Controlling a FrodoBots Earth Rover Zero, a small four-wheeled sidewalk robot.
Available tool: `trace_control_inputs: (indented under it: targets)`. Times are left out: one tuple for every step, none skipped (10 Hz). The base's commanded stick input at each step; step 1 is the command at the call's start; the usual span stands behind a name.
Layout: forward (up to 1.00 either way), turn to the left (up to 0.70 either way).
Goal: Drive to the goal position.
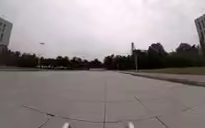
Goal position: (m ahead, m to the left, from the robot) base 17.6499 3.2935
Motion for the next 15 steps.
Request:
trace_control_inputs:
  targets:
    - [0.85, 0.00]
    - [0.85, 0.00]
    - [0.85, 0.00]
    - [0.85, 0.00]
    - [0.85, 0.00]
    - [0.85, 0.00]
    - [0.85, 0.00]
    - [0.85, 0.00]
    - [0.85, 0.00]
    - [0.85, 0.00]
    - [0.85, 0.00]
    - [0.85, 0.00]
    - [0.85, 0.00]
    - [0.85, 0.00]
    - [0.77, 0.00]
